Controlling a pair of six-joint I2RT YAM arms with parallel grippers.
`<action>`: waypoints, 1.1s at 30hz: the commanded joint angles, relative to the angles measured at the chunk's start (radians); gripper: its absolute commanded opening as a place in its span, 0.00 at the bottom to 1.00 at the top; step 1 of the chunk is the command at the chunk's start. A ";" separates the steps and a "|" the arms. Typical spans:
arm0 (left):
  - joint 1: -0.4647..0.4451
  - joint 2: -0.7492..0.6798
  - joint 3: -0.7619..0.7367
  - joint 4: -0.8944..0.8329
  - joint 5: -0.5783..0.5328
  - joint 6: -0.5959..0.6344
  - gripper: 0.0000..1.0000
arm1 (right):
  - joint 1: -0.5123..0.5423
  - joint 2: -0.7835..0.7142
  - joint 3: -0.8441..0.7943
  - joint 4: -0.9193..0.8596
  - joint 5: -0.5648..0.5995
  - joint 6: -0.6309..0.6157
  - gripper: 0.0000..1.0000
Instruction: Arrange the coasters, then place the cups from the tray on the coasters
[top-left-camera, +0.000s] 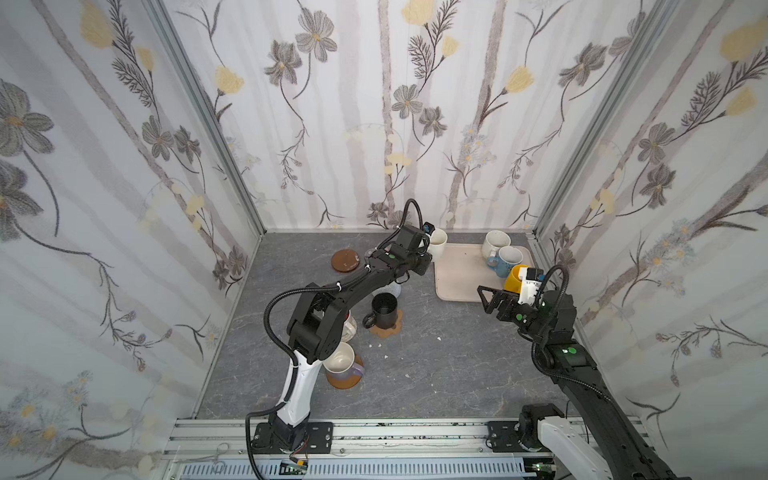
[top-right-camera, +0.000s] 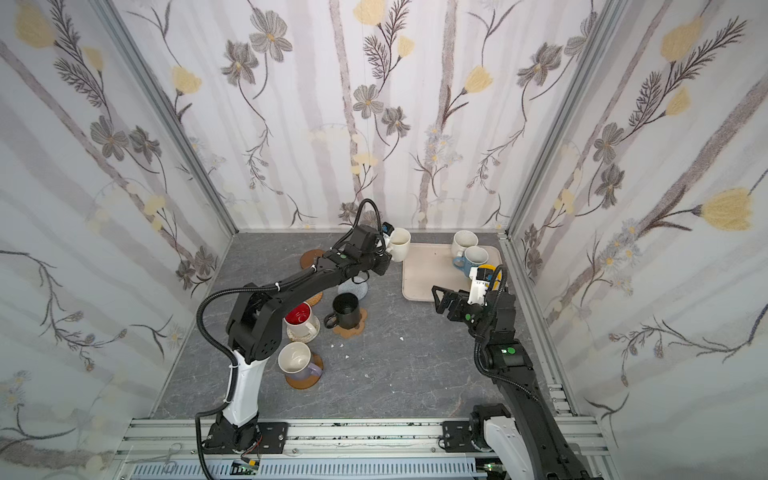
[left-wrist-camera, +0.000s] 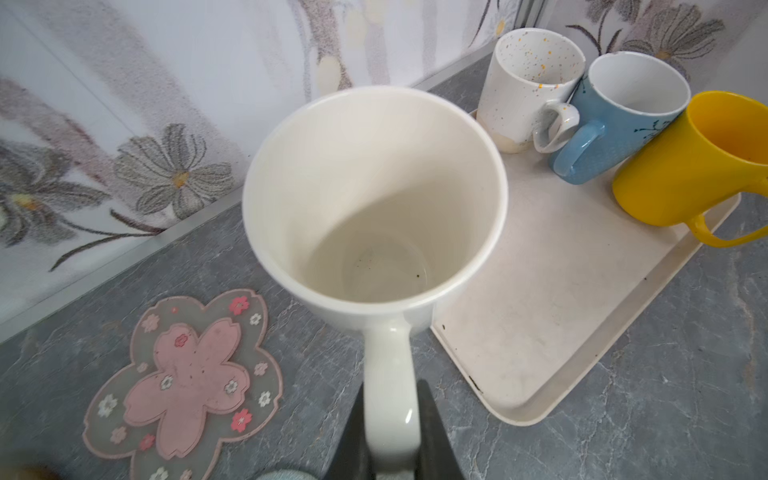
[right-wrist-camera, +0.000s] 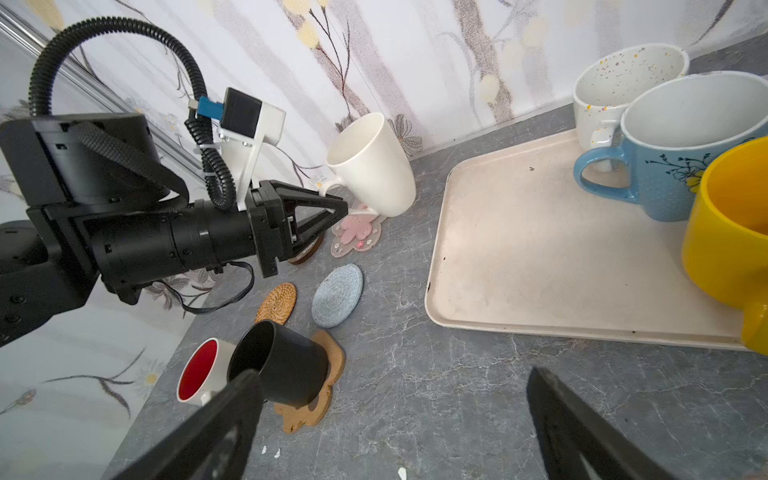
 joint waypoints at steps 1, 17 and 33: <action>0.010 -0.074 -0.104 0.128 -0.038 -0.036 0.00 | 0.003 0.017 -0.001 0.083 -0.045 0.021 1.00; 0.153 -0.395 -0.538 0.280 -0.200 -0.163 0.00 | 0.150 0.118 0.036 0.113 0.020 0.019 1.00; 0.187 -0.489 -0.687 0.305 -0.041 -0.082 0.00 | 0.236 0.270 0.141 0.151 0.052 0.038 1.00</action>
